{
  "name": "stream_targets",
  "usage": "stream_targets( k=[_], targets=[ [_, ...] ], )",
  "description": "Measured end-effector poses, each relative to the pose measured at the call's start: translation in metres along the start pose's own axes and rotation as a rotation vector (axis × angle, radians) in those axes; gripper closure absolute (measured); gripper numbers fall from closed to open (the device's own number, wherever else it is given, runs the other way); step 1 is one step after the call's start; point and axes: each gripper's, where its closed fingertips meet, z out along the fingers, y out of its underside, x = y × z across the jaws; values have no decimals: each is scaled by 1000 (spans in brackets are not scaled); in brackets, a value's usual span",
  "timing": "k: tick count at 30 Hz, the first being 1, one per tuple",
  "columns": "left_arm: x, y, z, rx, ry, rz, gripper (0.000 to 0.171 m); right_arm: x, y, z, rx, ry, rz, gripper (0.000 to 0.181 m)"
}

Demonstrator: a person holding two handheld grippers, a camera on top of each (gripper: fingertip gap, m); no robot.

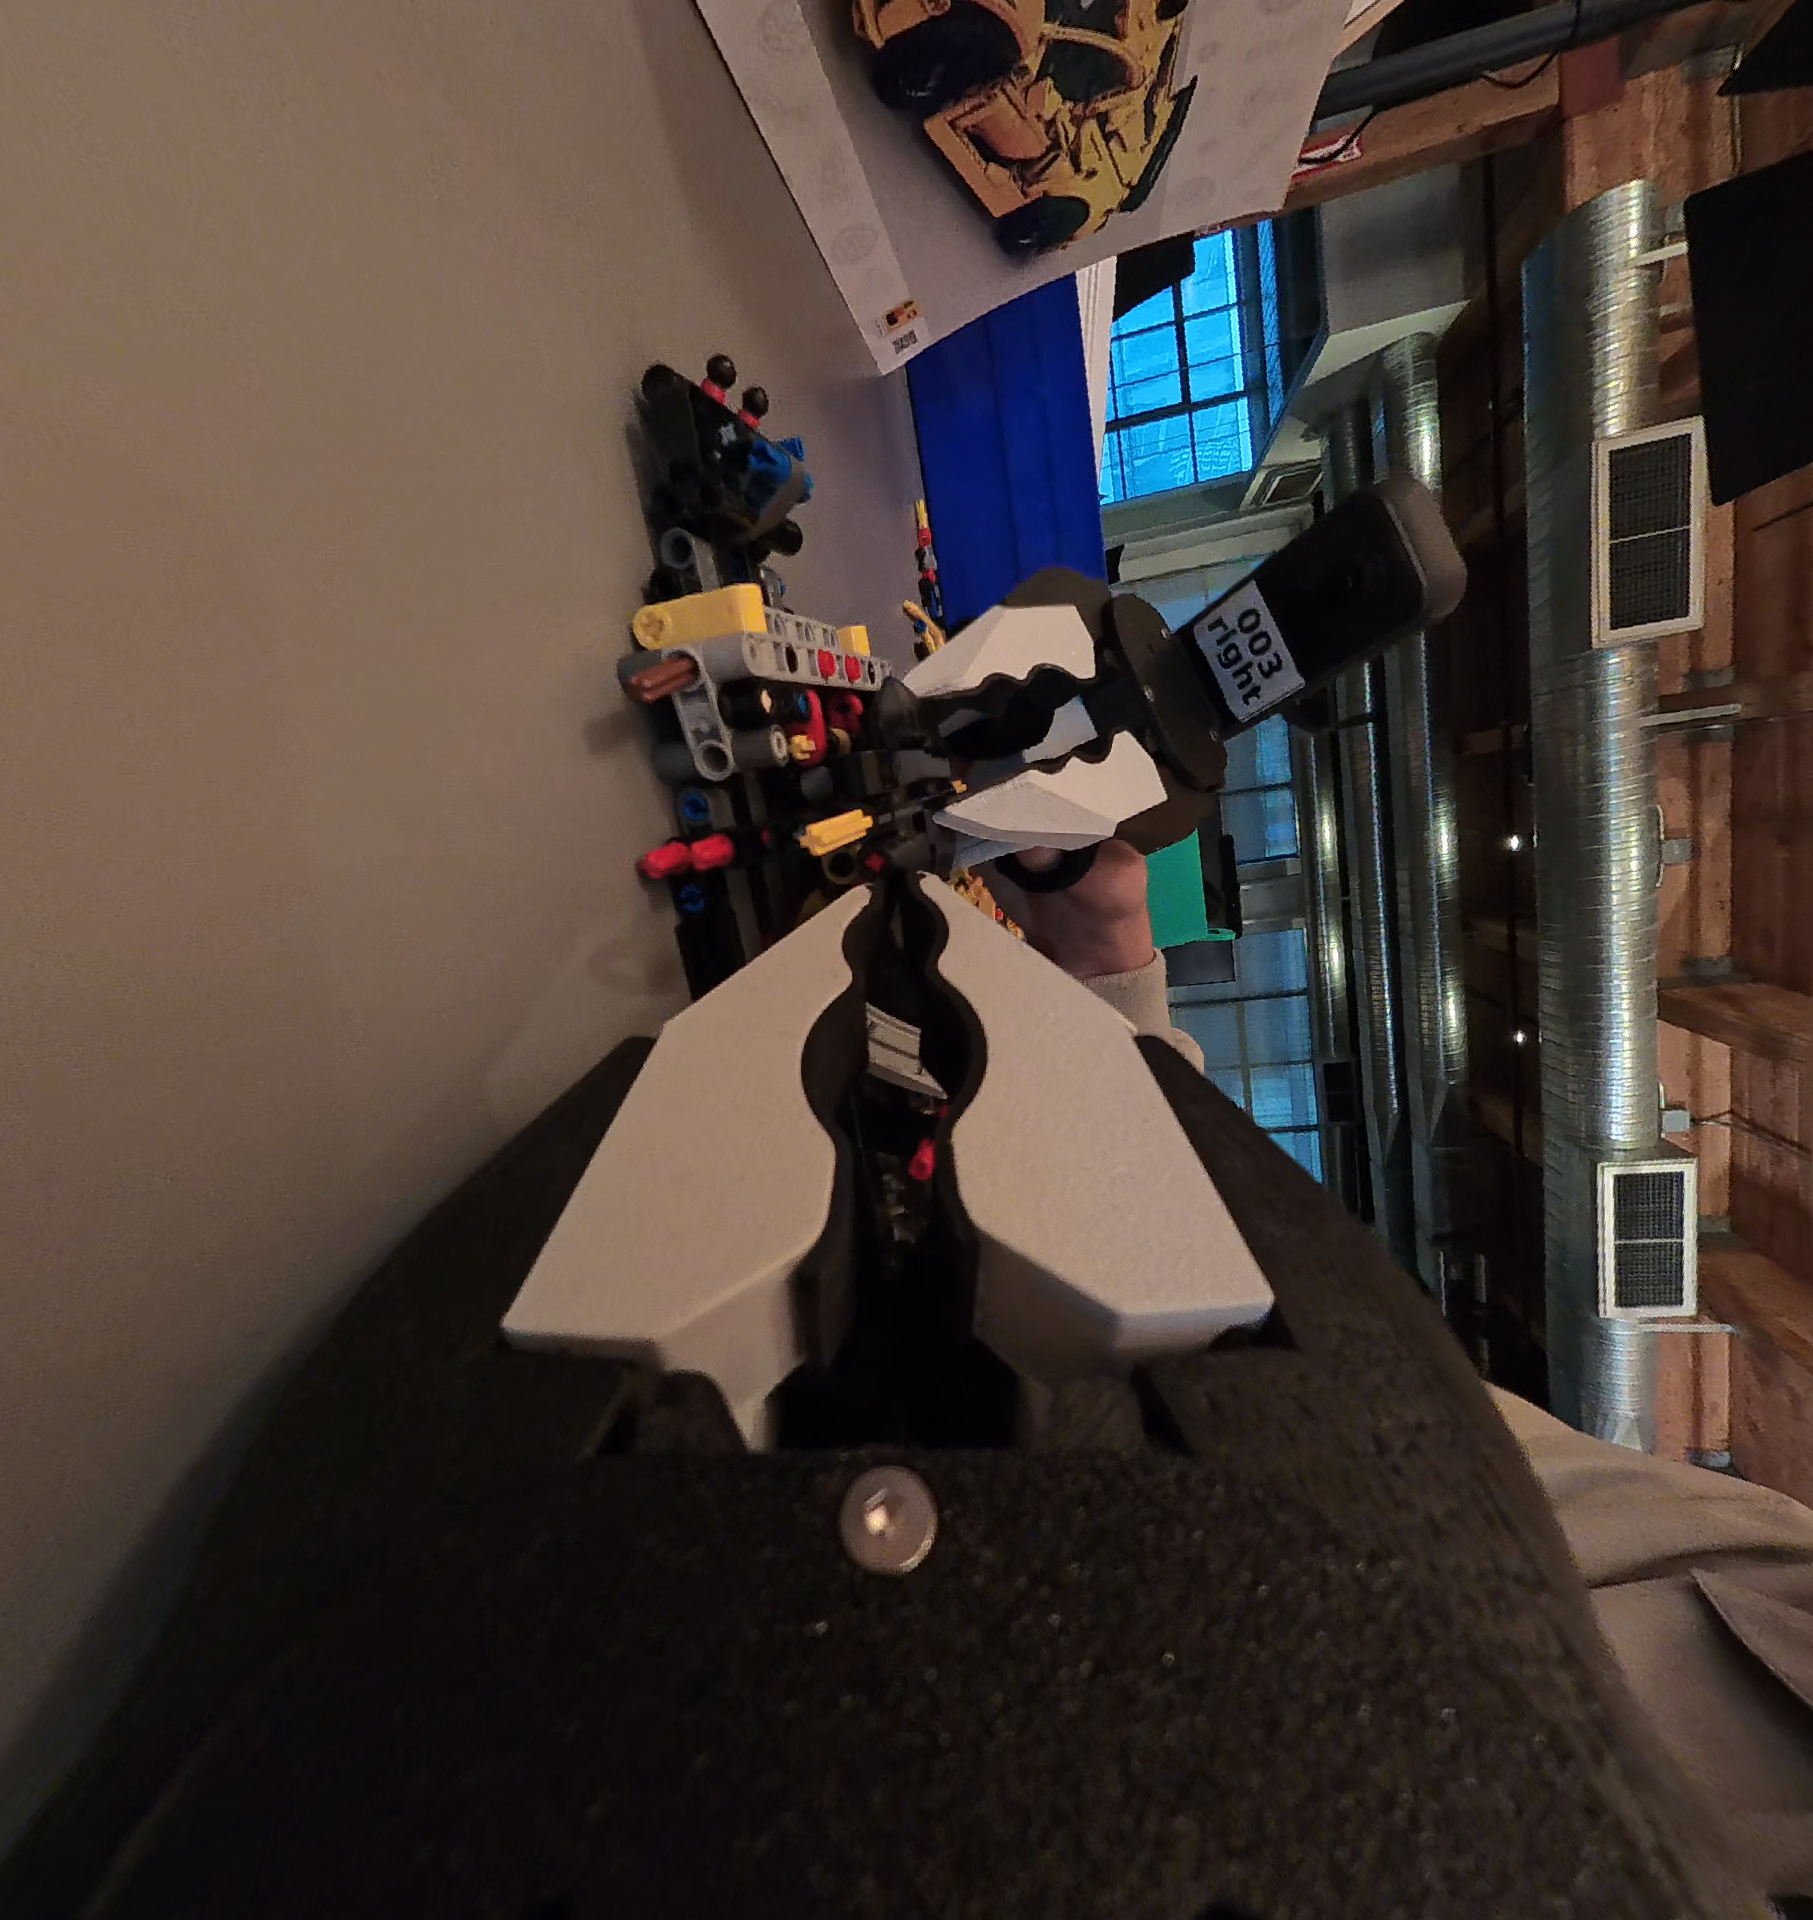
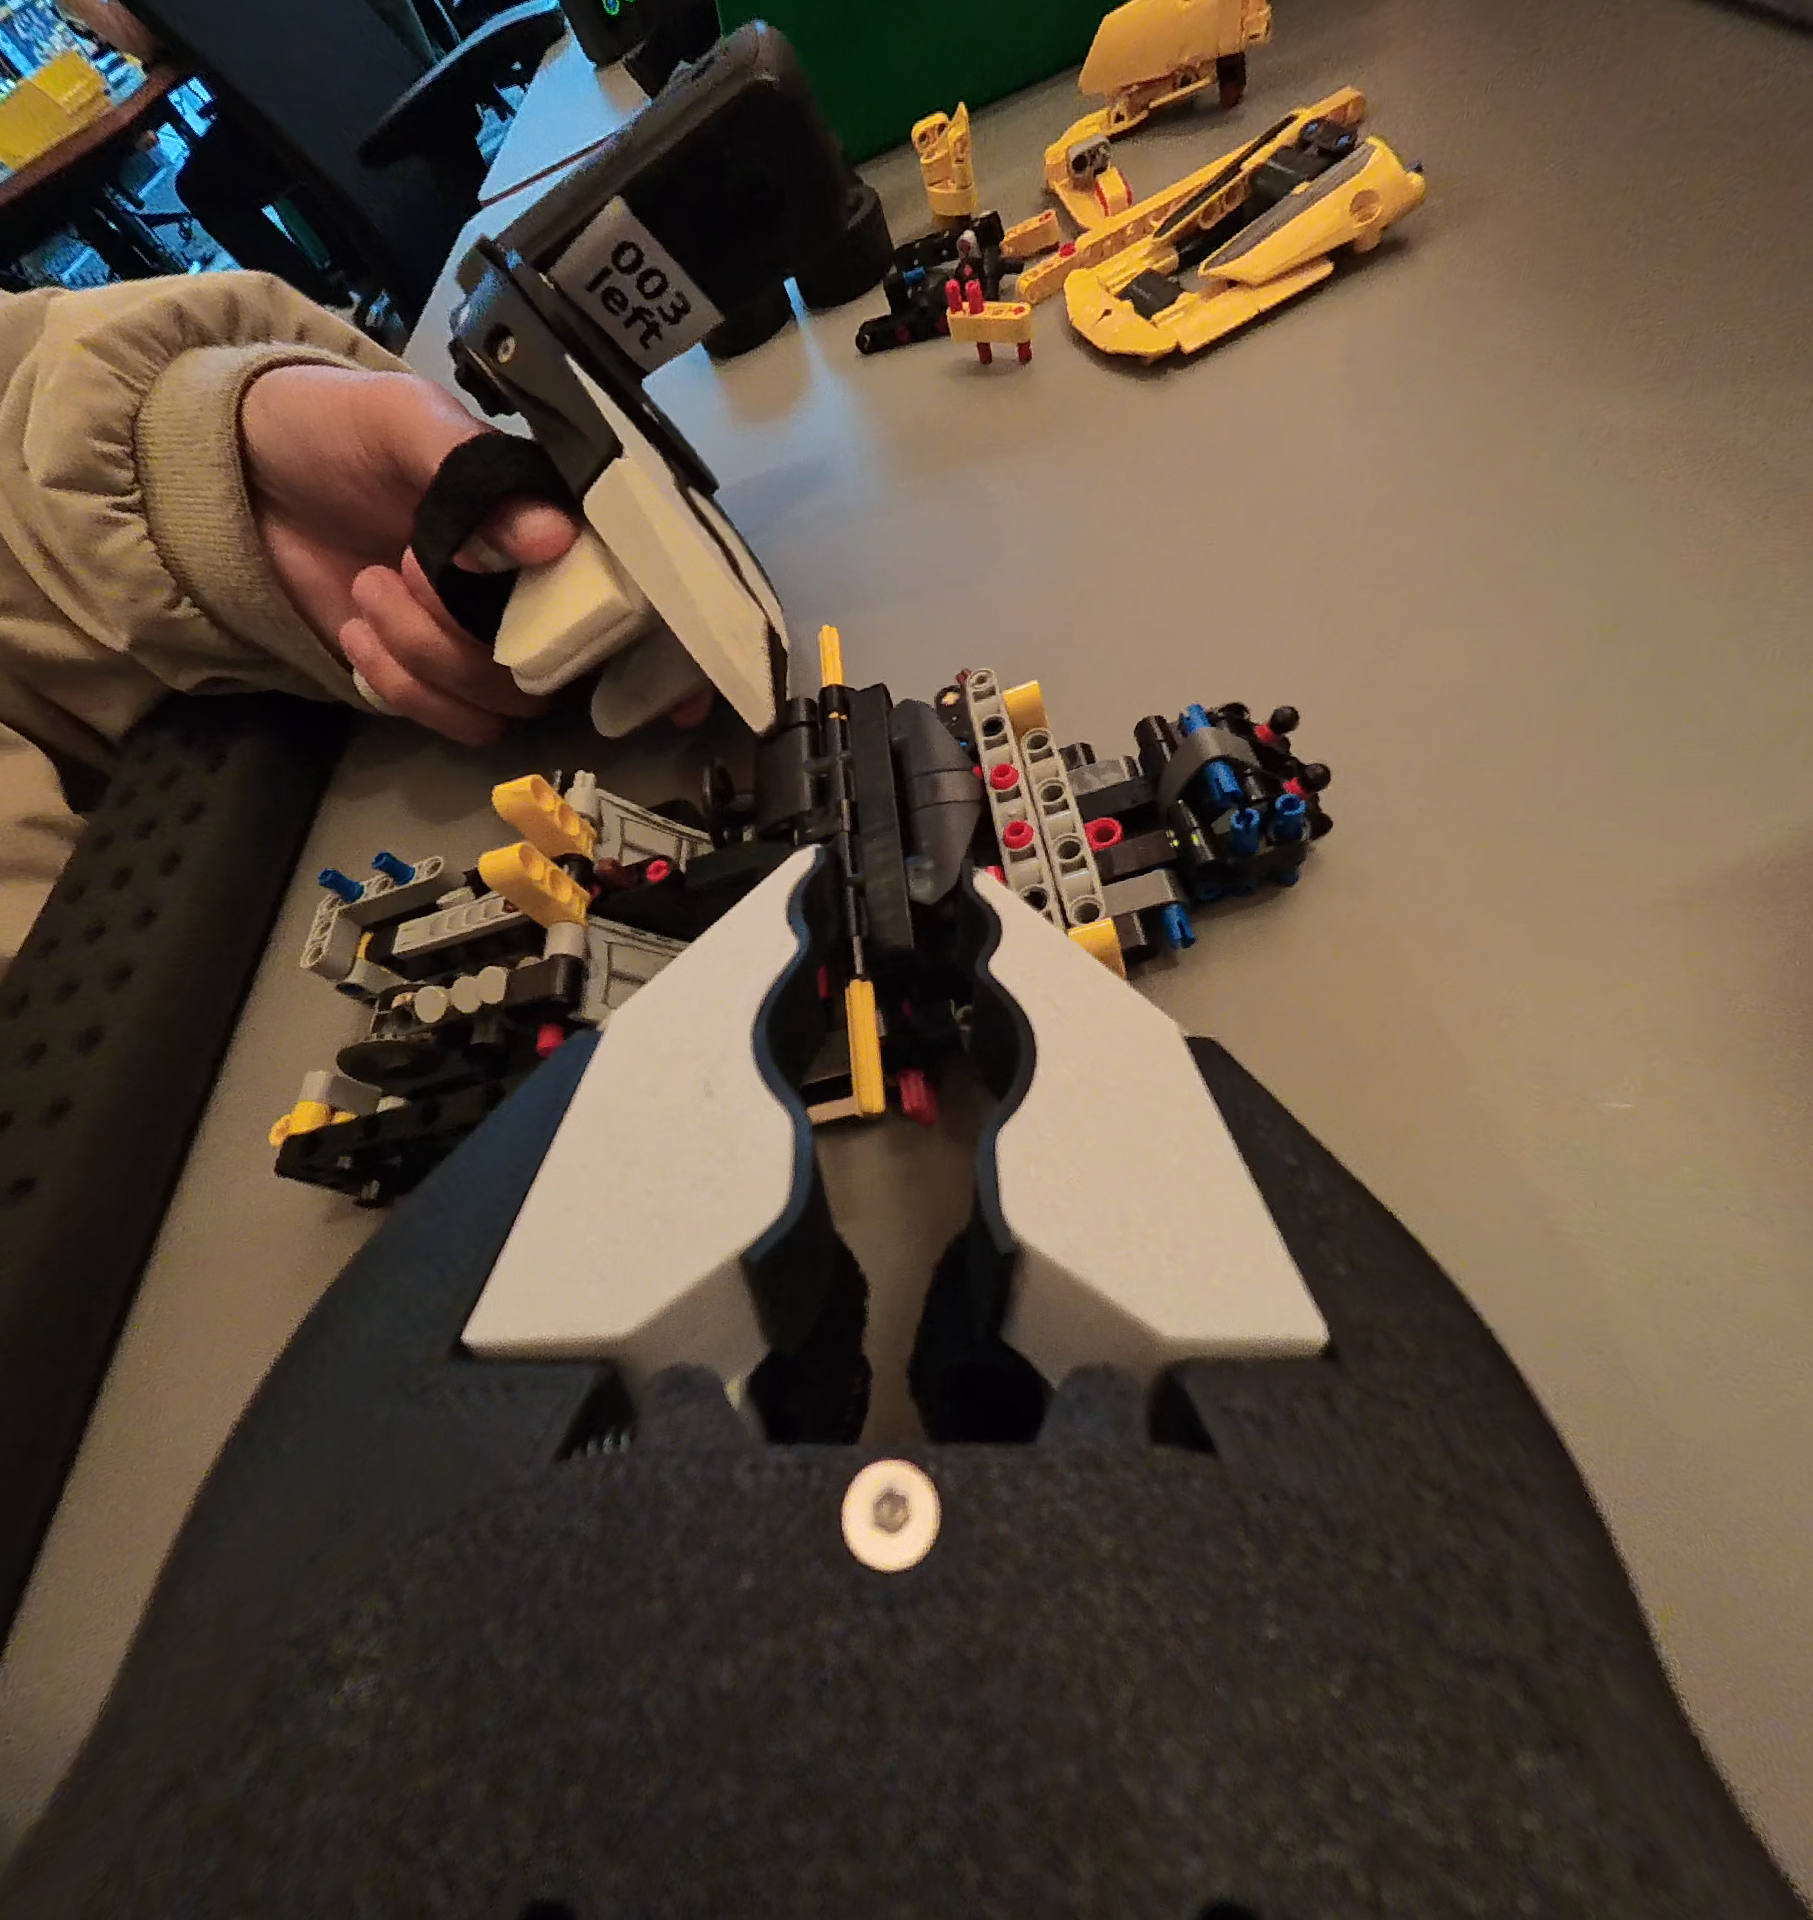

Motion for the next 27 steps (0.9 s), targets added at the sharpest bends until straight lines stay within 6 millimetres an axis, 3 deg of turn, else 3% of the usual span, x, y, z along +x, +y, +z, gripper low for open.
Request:
stream_targets(
  k=[5,8,9,13,18,21,23,25,27],
  targets=[
    [-2,-7,-6,36,-38,47,171,-5,1,0,0,-54,43,163],
    [-17,-48,-41,251,-125,63,171,-3,5,-8,6,-54,74,168],
    [-15,-51,-45,258,-121,83,171,-3,4,-8,9,-50,71,168],
    [-1,-27,-24,107,-62,156,171,-2,-2,-3,2,-31,43,161],
    [4,-28,-29,81,-47,200,171,-5,-13,-40,1,175,-91,154],
    [32,-28,-31,75,99,248,171,-9,-4,-42,-38,279,-126,157],
    [63,-13,-28,-6,228,366,171,-24,-29,-43,72,246,-143,157],
    [74,-1,-22,-34,212,591,171,-47,-67,-48,295,106,-89,157],
    [80,2,-17,2,139,856,171,-65,-83,-44,407,-76,20,154]
  ],
)
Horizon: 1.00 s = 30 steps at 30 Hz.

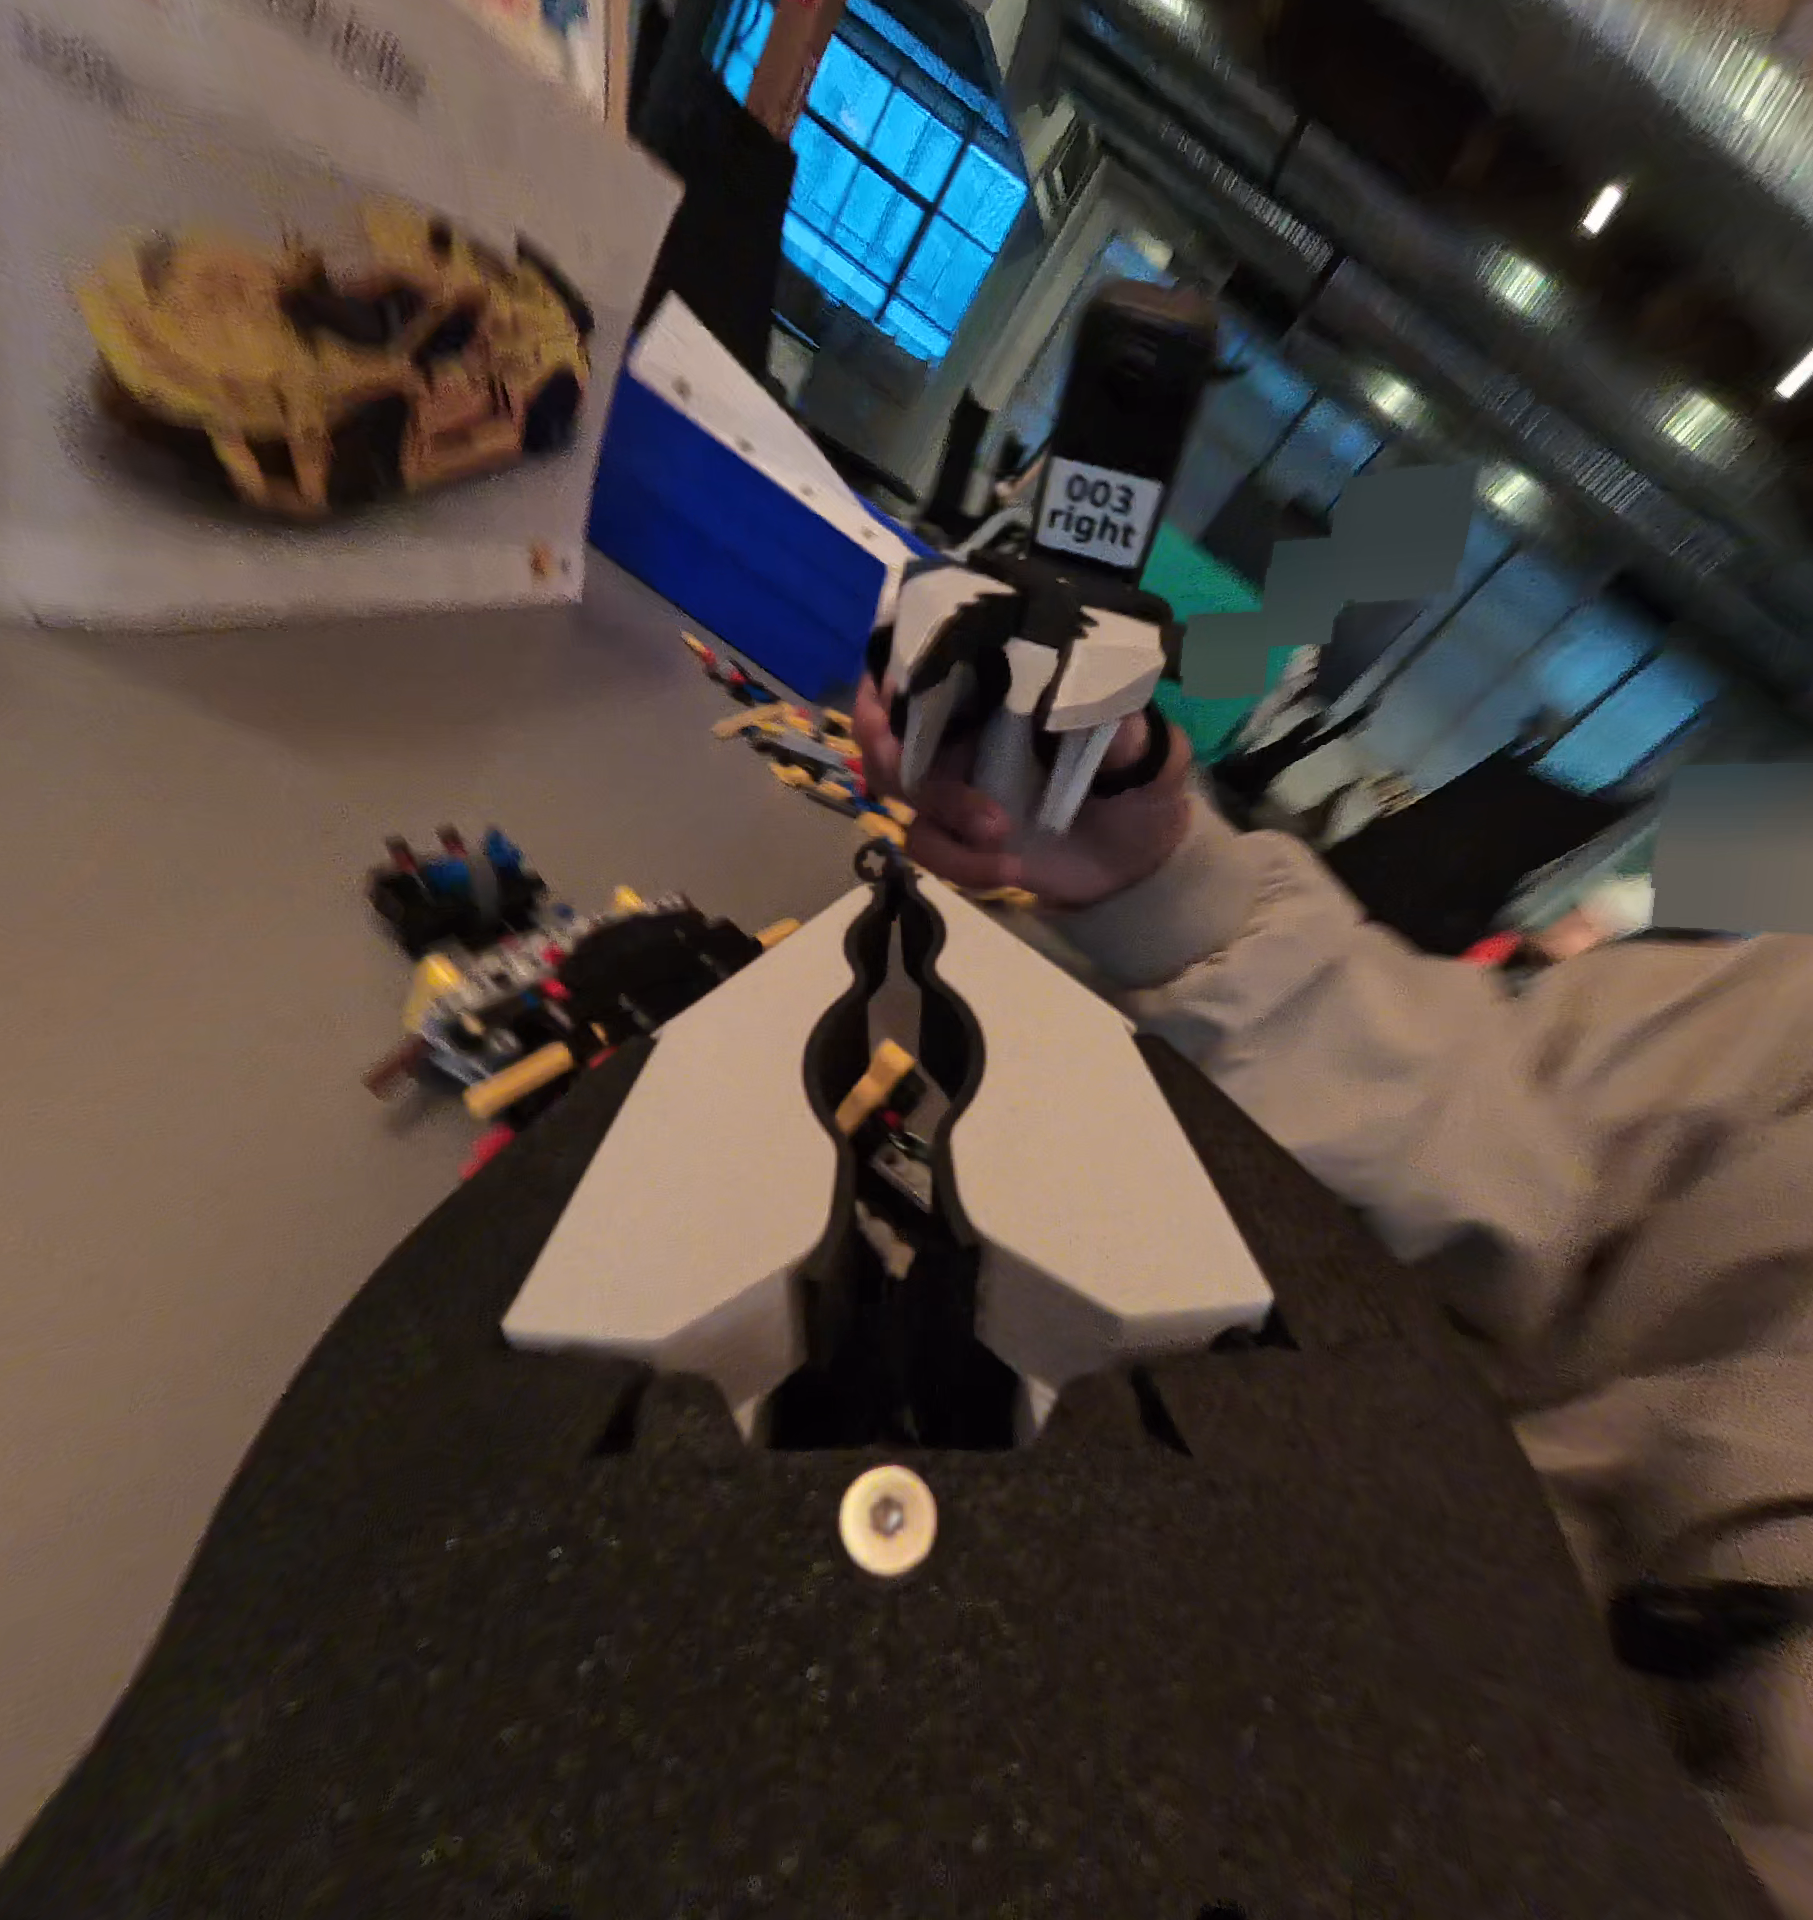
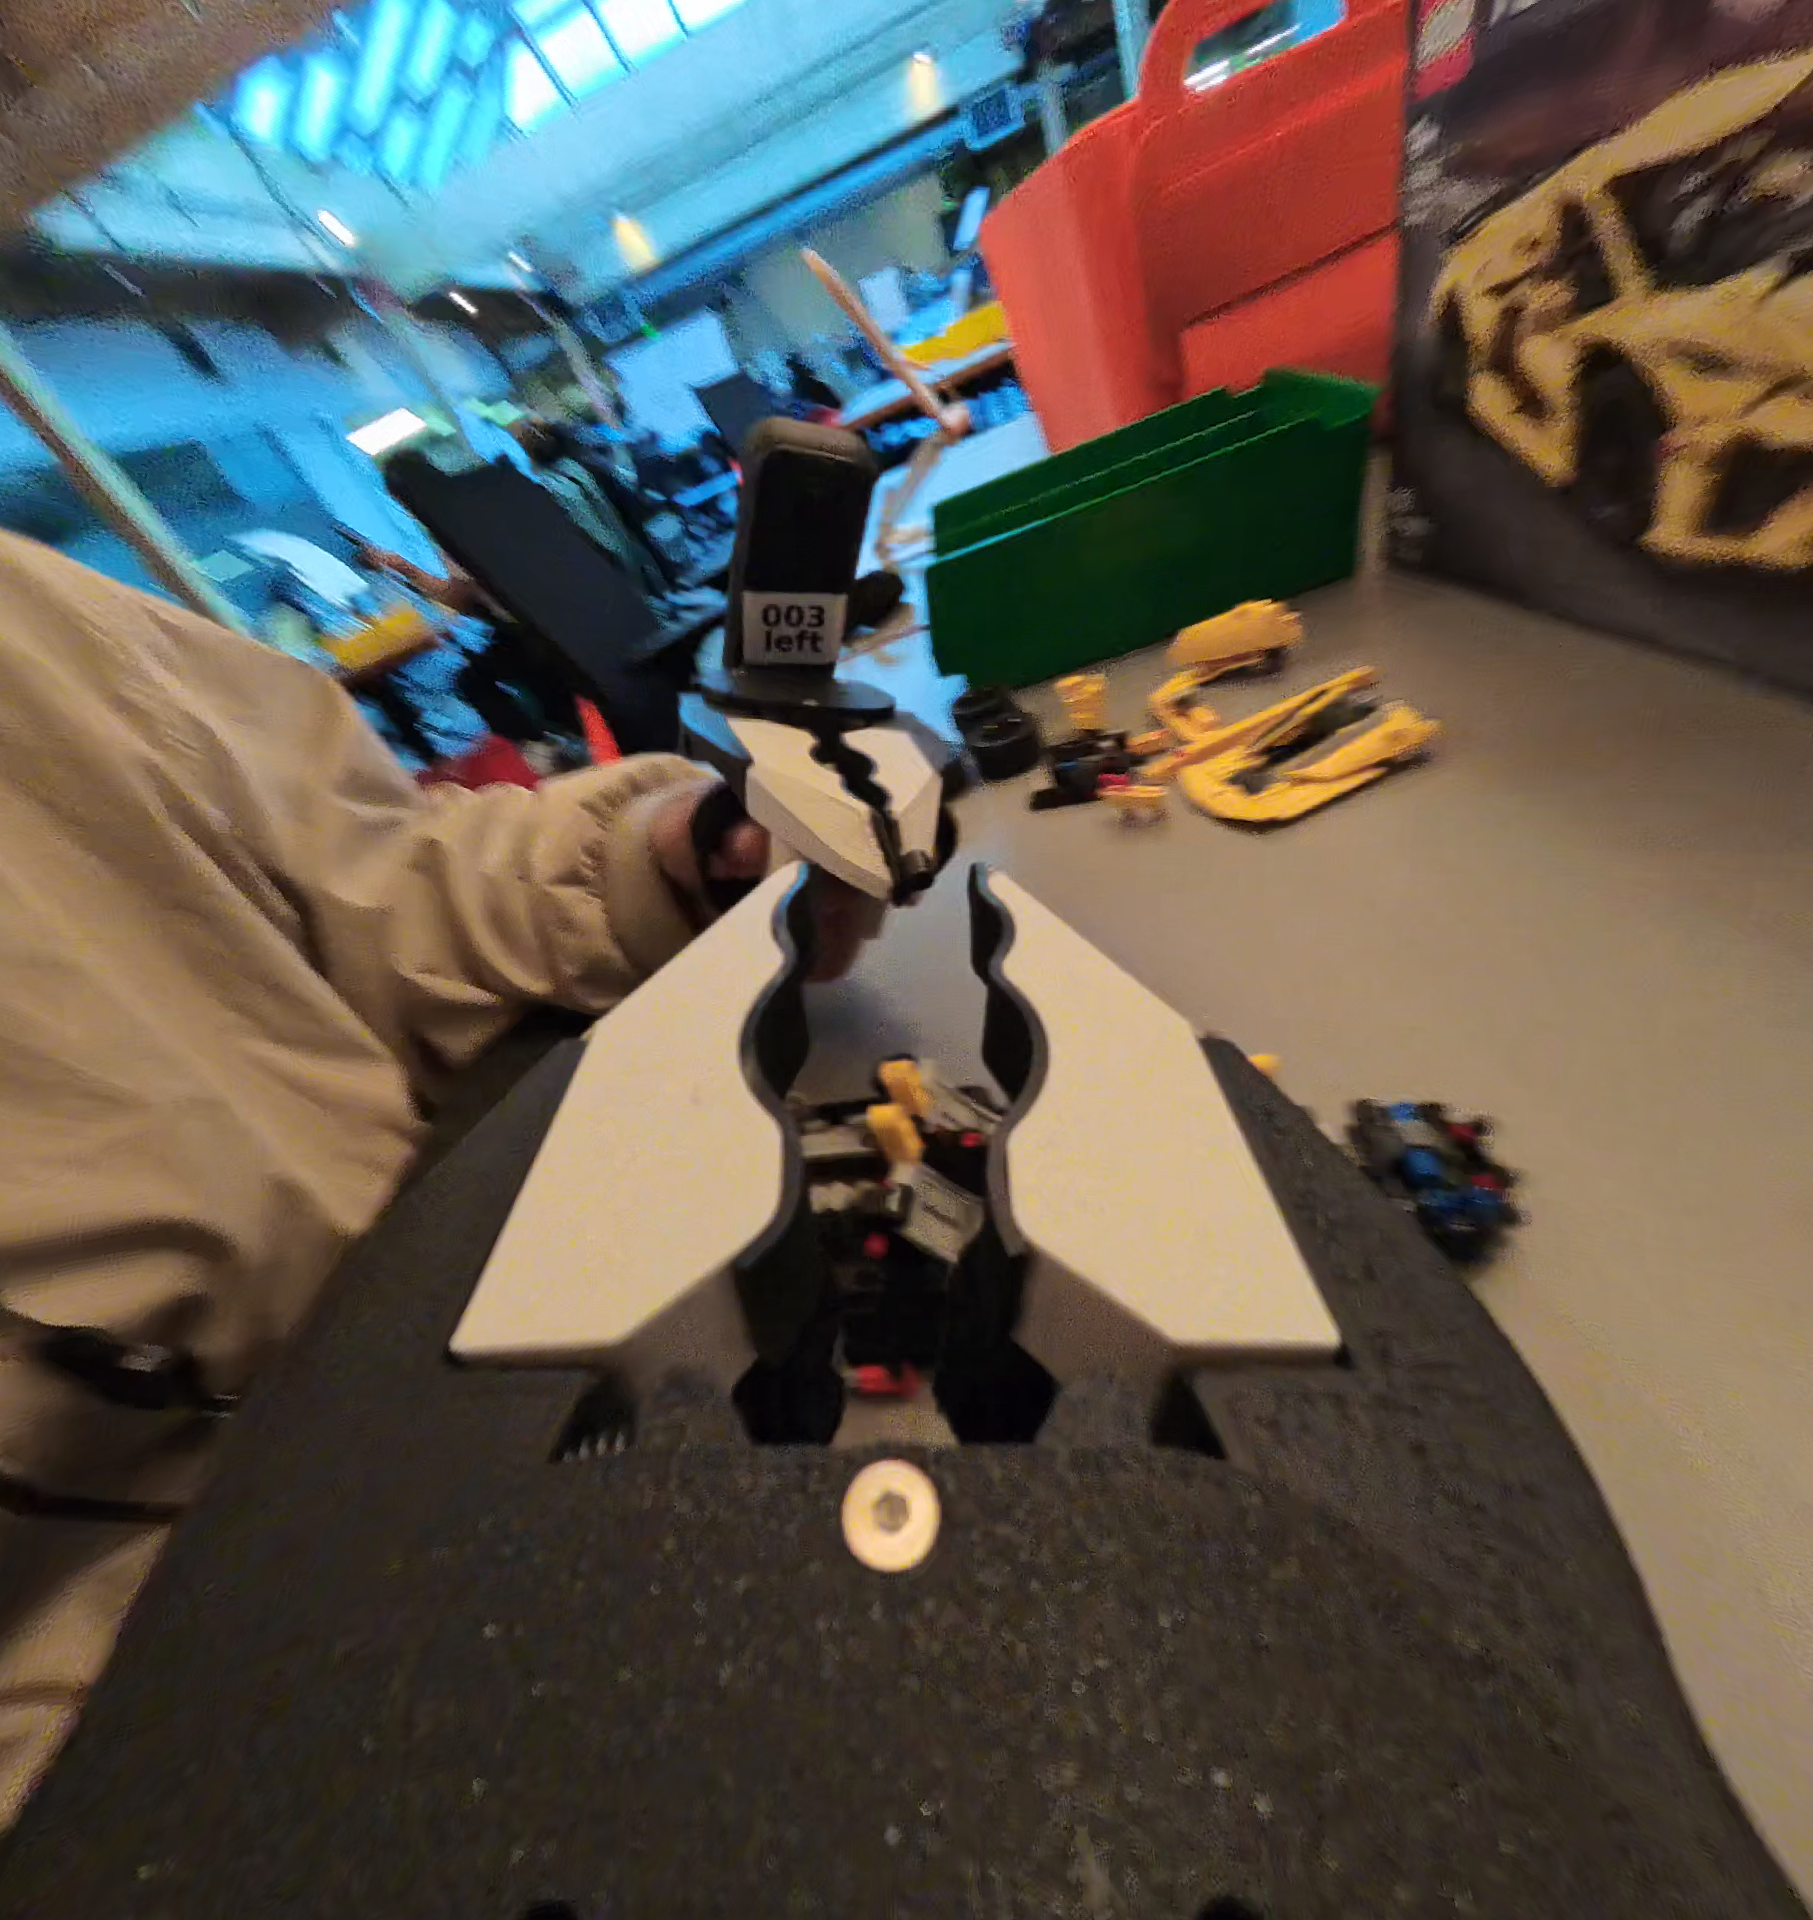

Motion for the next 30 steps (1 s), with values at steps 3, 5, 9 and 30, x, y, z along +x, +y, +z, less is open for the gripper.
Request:
stream_targets(
  k=[3,5,9,30],
  targets=[
    [-1,-10,2,21,-213,474,171,-4,18,17,-57,-100,170,146],
    [-8,-5,3,-65,-358,737,170,2,28,24,-101,-71,203,147],
    [-7,4,6,-144,-489,1022,170,0,25,31,-80,-88,264,156],
    [-70,24,-22,-312,-501,575,151,43,88,-176,-718,731,19,173]
  ],
)
